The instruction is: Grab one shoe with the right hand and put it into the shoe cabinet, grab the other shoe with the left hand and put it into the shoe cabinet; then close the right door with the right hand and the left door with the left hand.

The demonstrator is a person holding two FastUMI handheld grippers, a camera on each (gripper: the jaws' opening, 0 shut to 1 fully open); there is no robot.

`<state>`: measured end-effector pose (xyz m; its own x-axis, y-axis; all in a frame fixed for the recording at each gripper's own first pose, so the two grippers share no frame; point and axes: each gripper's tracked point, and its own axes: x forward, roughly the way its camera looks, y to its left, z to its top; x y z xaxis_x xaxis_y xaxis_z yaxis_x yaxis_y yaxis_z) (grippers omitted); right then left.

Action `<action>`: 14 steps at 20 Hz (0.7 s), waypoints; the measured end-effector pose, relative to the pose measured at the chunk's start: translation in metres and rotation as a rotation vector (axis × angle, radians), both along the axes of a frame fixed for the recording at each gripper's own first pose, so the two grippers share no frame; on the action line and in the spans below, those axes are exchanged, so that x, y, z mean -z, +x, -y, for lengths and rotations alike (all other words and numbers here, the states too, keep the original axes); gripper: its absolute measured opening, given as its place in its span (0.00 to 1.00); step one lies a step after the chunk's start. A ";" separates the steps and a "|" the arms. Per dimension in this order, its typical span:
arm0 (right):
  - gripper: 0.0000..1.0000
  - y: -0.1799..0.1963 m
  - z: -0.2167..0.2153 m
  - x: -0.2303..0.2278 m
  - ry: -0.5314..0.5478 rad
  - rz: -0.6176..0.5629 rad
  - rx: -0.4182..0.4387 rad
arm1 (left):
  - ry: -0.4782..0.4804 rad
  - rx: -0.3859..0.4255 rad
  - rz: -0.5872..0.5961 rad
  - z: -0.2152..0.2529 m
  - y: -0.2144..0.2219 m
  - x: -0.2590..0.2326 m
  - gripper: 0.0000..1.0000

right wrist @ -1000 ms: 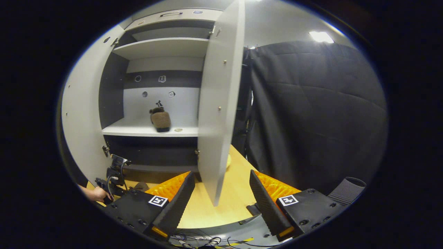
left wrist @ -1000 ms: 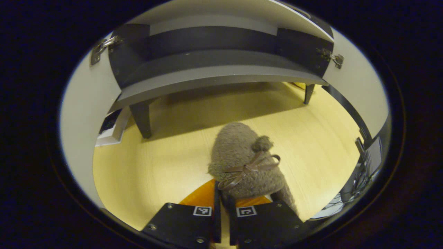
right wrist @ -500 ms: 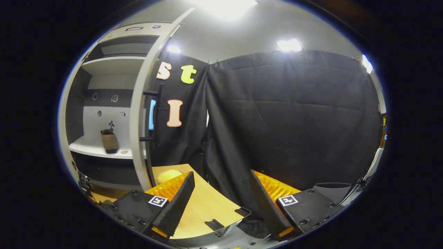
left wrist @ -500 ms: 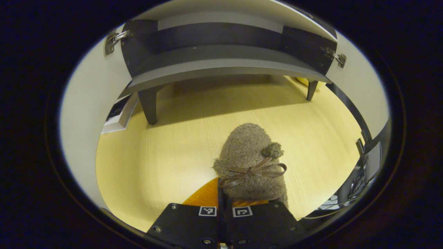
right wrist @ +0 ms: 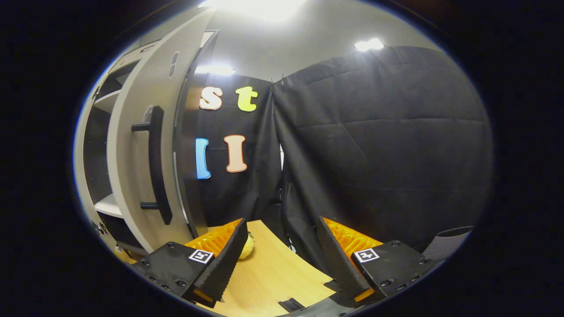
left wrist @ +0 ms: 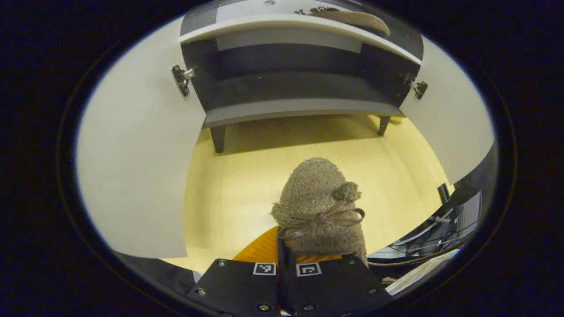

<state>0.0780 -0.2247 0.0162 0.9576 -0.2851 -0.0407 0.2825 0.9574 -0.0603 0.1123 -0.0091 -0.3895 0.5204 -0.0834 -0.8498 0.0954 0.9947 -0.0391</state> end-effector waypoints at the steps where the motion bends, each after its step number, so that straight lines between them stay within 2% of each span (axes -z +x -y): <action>1: 1.00 0.011 0.003 0.000 0.011 0.000 -0.019 | -0.003 -0.009 0.014 0.000 0.005 -0.003 0.02; 3: 1.00 0.029 0.005 -0.005 0.022 0.006 -0.062 | -0.005 -0.035 0.056 -0.003 0.013 -0.014 0.02; 4: 0.96 0.039 0.006 -0.008 0.023 0.011 -0.083 | -0.014 -0.058 0.079 -0.001 0.028 -0.021 0.02; 7: 0.94 0.066 0.008 -0.016 0.036 0.036 -0.146 | -0.087 -0.154 0.149 0.000 0.064 -0.042 0.01; 9: 0.98 0.084 0.005 -0.017 0.049 0.038 -0.194 | -0.086 -0.188 0.220 -0.004 0.094 -0.056 0.02; 11: 0.94 0.095 0.007 -0.023 0.055 0.050 -0.234 | -0.079 -0.214 0.288 -0.006 0.114 -0.054 0.01; 12: 0.93 0.101 0.010 -0.023 0.053 0.048 -0.249 | -0.078 -0.233 0.316 -0.009 0.125 -0.073 0.02; 13: 0.98 0.105 0.011 -0.022 0.047 0.043 -0.261 | -0.079 -0.255 0.340 -0.014 0.137 -0.065 0.02; 14: 0.98 0.109 0.014 -0.021 0.039 0.039 -0.271 | -0.080 -0.275 0.365 -0.029 0.140 -0.093 0.02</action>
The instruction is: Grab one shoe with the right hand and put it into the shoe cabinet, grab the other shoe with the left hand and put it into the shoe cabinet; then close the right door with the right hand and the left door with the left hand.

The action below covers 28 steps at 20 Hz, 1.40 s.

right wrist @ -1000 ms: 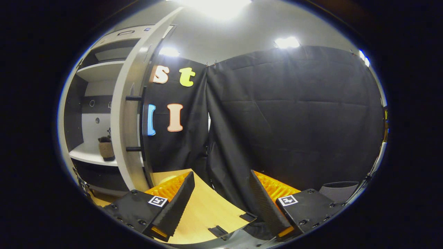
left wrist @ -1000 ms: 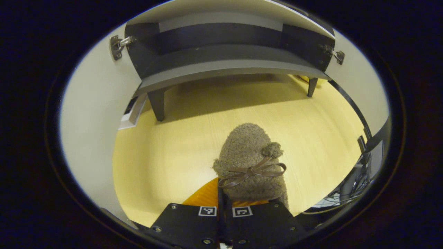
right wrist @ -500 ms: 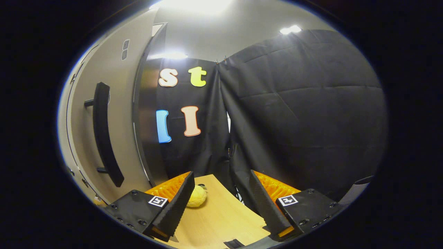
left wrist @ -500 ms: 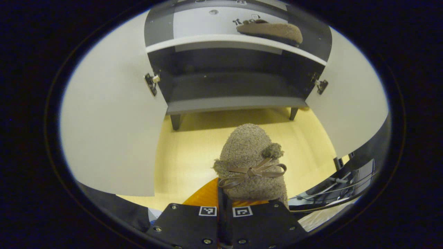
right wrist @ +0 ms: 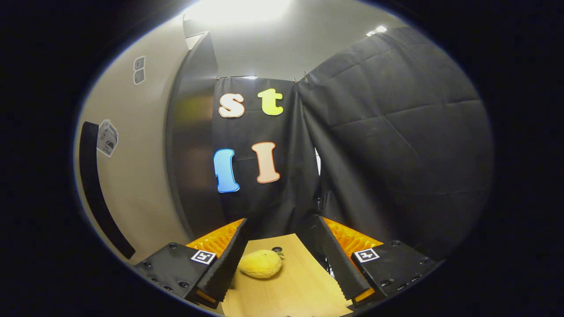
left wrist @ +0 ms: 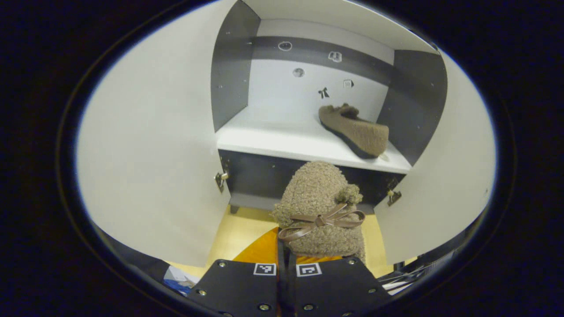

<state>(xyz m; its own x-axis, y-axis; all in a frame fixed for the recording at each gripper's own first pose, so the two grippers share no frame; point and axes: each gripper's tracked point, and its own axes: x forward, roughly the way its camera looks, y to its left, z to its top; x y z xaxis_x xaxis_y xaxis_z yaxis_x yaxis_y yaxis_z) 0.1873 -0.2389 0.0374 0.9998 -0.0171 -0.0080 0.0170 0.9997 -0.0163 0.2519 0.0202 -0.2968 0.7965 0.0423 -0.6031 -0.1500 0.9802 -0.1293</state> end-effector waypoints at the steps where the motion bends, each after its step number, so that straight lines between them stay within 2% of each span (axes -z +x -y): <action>1: 0.98 0.003 0.002 0.000 -0.005 -0.002 -0.010 | 0.010 -0.022 0.022 -0.002 0.016 0.002 0.01; 5: 0.98 0.009 0.008 0.007 0.018 -0.019 -0.025 | 0.099 -0.087 0.081 -0.031 0.070 -0.020 0.02; 7: 0.98 0.006 0.006 0.005 0.067 -0.005 -0.036 | 0.113 -0.106 0.103 -0.041 0.100 -0.039 0.01; 11: 0.97 0.000 0.016 0.013 0.106 -0.015 -0.002 | 0.119 -0.132 0.161 -0.053 0.144 -0.061 0.01; 20: 0.97 -0.051 0.044 0.014 0.147 -0.047 0.107 | 0.130 -0.077 0.252 -0.065 0.261 -0.091 0.01; 24: 0.97 -0.068 0.066 0.000 0.042 -0.032 0.192 | 0.189 -0.030 0.246 -0.060 0.308 -0.082 0.00; 28: 0.97 -0.104 0.055 -0.007 0.009 -0.010 0.242 | 0.201 0.018 0.211 -0.050 0.335 -0.060 0.01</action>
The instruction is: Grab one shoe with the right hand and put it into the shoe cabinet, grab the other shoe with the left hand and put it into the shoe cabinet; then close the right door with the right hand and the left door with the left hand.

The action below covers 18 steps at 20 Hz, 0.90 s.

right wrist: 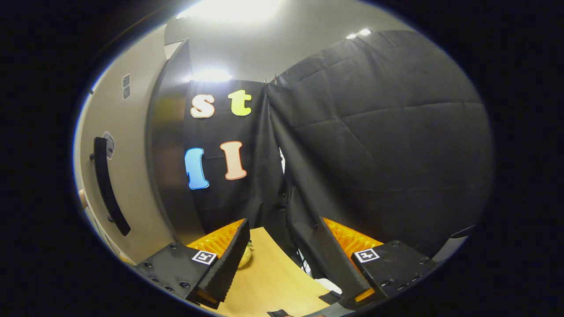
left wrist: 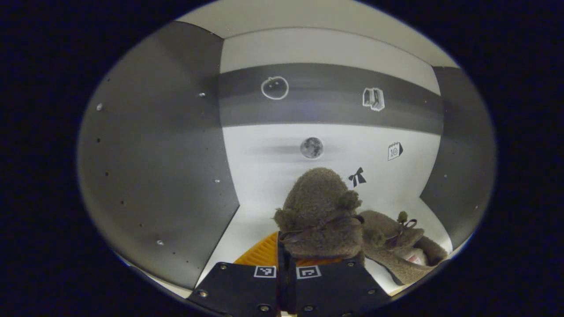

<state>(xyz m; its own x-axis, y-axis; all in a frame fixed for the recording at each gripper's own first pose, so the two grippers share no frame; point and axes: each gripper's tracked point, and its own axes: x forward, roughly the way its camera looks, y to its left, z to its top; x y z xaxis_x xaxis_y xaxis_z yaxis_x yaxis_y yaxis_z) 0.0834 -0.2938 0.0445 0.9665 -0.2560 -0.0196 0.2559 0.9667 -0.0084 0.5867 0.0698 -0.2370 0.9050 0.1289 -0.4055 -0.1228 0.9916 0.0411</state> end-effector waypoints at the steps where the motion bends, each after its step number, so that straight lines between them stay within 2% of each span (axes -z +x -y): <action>1: 0.97 -0.008 -0.003 0.002 0.000 -0.001 0.014 | -0.008 0.001 -0.015 0.001 0.004 0.006 0.01; 3: 0.97 -0.020 -0.009 0.007 0.014 -0.008 0.033 | 0.002 -0.002 -0.032 -0.002 0.011 0.015 0.01; 4: 0.97 -0.024 -0.011 0.012 0.025 -0.021 0.041 | 0.012 0.010 -0.050 -0.002 0.012 0.019 0.08; 5: 0.97 -0.027 -0.014 0.018 0.040 -0.035 0.045 | 0.023 0.025 -0.066 -0.001 0.013 0.022 0.01; 8: 0.98 -0.034 -0.020 0.024 0.083 -0.044 0.055 | 0.016 0.088 -0.091 0.009 0.014 0.028 0.04; 12: 0.98 -0.039 -0.016 0.033 0.106 -0.057 0.066 | 0.038 0.136 -0.130 0.009 0.006 0.034 0.17; 13: 0.97 -0.039 -0.013 0.034 0.110 -0.062 0.070 | 0.062 0.135 -0.130 0.005 0.002 0.031 0.31; 14: 0.97 -0.040 -0.012 0.034 0.117 -0.060 0.073 | 0.084 0.129 -0.124 0.001 -0.002 0.028 0.36; 16: 0.97 -0.037 -0.011 0.028 0.133 -0.041 0.075 | 0.083 0.133 -0.094 0.000 -0.016 0.014 0.75; 17: 0.92 -0.035 -0.011 0.026 0.137 -0.035 0.073 | 0.072 0.130 -0.078 0.000 -0.025 0.006 0.94; 18: 0.97 -0.032 -0.012 0.026 0.140 -0.033 0.069 | 0.063 0.132 -0.061 0.001 -0.035 -0.001 0.94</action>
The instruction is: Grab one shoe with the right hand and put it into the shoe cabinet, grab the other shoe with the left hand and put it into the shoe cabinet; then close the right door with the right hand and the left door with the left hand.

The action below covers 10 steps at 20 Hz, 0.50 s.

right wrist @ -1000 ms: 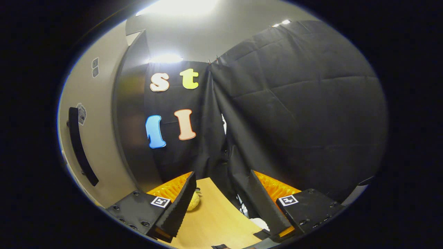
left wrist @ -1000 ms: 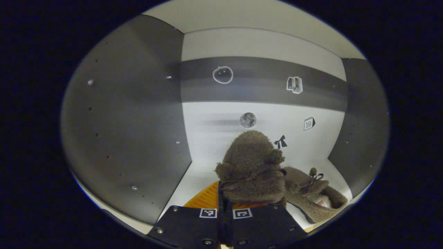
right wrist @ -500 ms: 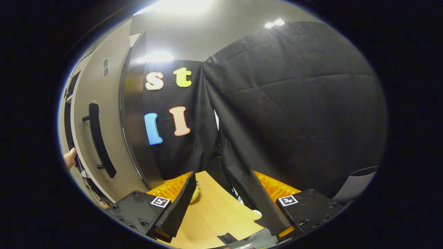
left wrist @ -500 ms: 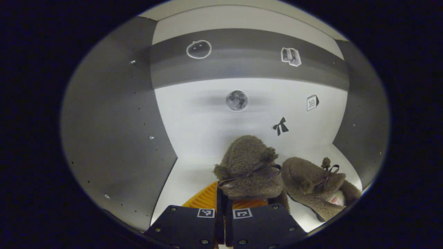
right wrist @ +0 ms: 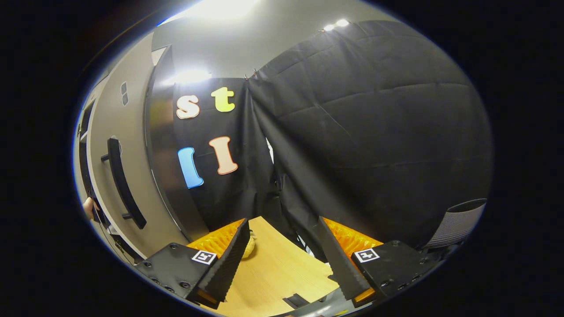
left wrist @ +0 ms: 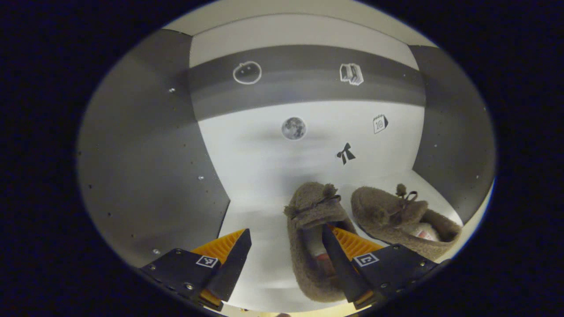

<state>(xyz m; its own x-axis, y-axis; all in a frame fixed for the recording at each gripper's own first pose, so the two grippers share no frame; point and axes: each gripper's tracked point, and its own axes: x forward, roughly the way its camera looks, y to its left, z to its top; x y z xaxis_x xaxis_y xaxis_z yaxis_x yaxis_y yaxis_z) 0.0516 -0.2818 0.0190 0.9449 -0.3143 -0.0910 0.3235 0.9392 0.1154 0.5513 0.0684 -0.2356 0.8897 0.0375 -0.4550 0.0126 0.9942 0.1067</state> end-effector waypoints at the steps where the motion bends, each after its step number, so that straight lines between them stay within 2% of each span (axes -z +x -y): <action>1: 0.97 0.002 -0.001 -0.001 0.001 -0.001 -0.008 | -0.006 0.006 0.023 0.002 -0.011 -0.010 0.94; 7: 0.98 0.028 -0.018 -0.017 -0.015 0.003 -0.094 | -0.022 0.068 0.242 0.024 -0.086 -0.088 0.94; 8: 0.98 0.034 -0.022 -0.022 -0.013 0.008 -0.114 | -0.020 0.086 0.274 0.029 -0.101 -0.101 1.00; 10: 0.98 0.048 -0.034 -0.031 -0.011 0.019 -0.161 | -0.012 0.096 0.340 0.034 -0.129 -0.122 1.00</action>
